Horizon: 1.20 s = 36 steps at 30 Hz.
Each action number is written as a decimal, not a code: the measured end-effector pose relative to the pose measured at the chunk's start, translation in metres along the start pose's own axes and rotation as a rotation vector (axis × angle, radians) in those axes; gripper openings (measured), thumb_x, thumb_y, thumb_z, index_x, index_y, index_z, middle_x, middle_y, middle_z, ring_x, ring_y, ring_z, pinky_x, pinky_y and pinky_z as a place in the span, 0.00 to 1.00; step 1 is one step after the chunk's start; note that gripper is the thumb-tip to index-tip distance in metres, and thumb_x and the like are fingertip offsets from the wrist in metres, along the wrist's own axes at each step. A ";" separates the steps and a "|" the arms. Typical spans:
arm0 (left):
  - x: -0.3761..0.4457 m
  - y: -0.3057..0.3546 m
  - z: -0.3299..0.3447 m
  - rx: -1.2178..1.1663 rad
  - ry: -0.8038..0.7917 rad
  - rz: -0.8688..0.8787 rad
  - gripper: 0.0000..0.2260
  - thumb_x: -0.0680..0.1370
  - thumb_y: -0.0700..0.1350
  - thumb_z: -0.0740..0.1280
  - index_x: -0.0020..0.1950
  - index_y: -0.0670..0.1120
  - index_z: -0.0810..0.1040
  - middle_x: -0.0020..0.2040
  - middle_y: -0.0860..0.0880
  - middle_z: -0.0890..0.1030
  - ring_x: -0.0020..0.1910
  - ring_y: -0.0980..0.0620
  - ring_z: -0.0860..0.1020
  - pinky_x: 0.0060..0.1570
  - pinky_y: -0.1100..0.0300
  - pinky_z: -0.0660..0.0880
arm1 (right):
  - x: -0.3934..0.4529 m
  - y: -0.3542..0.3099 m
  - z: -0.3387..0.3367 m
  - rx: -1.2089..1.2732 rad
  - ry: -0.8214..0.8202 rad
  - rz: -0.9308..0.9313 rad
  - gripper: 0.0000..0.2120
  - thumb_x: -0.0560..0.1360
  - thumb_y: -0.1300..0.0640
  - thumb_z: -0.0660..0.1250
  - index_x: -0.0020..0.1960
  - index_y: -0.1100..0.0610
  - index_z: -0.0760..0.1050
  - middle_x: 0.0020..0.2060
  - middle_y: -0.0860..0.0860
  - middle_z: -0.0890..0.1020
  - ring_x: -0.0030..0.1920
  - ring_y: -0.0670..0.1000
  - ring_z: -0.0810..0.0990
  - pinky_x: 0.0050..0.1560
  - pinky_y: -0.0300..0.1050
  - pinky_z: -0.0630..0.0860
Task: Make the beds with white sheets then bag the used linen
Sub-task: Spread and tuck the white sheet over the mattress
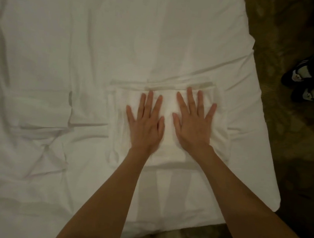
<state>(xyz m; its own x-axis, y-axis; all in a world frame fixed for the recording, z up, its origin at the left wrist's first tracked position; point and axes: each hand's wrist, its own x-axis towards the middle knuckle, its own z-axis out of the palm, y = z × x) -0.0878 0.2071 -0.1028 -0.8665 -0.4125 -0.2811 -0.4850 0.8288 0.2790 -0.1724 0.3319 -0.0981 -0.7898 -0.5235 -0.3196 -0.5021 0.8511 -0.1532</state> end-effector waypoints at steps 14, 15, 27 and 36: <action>-0.038 0.003 0.005 0.009 -0.018 0.008 0.27 0.80 0.58 0.51 0.79 0.54 0.53 0.80 0.47 0.50 0.79 0.45 0.44 0.67 0.31 0.38 | -0.033 0.037 -0.004 0.198 0.039 0.181 0.29 0.80 0.42 0.45 0.79 0.47 0.45 0.79 0.51 0.46 0.78 0.56 0.43 0.74 0.65 0.42; -0.036 0.002 0.011 0.022 -0.003 0.008 0.27 0.79 0.57 0.51 0.78 0.54 0.55 0.80 0.47 0.52 0.79 0.45 0.46 0.68 0.31 0.39 | -0.031 0.040 0.003 0.222 0.058 0.183 0.28 0.80 0.43 0.46 0.79 0.47 0.46 0.79 0.50 0.47 0.78 0.55 0.44 0.74 0.65 0.44; -0.036 -0.019 -0.013 -0.121 0.074 -0.156 0.27 0.80 0.57 0.44 0.79 0.56 0.49 0.79 0.53 0.43 0.78 0.50 0.40 0.69 0.32 0.36 | -0.029 -0.034 -0.010 0.154 0.096 -0.011 0.28 0.80 0.44 0.44 0.79 0.49 0.50 0.79 0.52 0.48 0.78 0.55 0.44 0.71 0.64 0.36; -0.038 -0.053 -0.055 -0.283 -0.225 -0.055 0.24 0.84 0.53 0.51 0.79 0.54 0.50 0.80 0.52 0.43 0.78 0.52 0.40 0.72 0.37 0.42 | -0.028 -0.044 -0.011 0.070 -0.063 0.020 0.26 0.82 0.46 0.47 0.78 0.50 0.52 0.79 0.50 0.50 0.78 0.52 0.46 0.73 0.63 0.43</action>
<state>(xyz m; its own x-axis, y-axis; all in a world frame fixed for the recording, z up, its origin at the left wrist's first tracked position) -0.0352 0.1577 -0.0564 -0.8056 -0.3342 -0.4892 -0.5712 0.6573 0.4916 -0.1318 0.3085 -0.0724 -0.7743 -0.5051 -0.3813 -0.4590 0.8630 -0.2110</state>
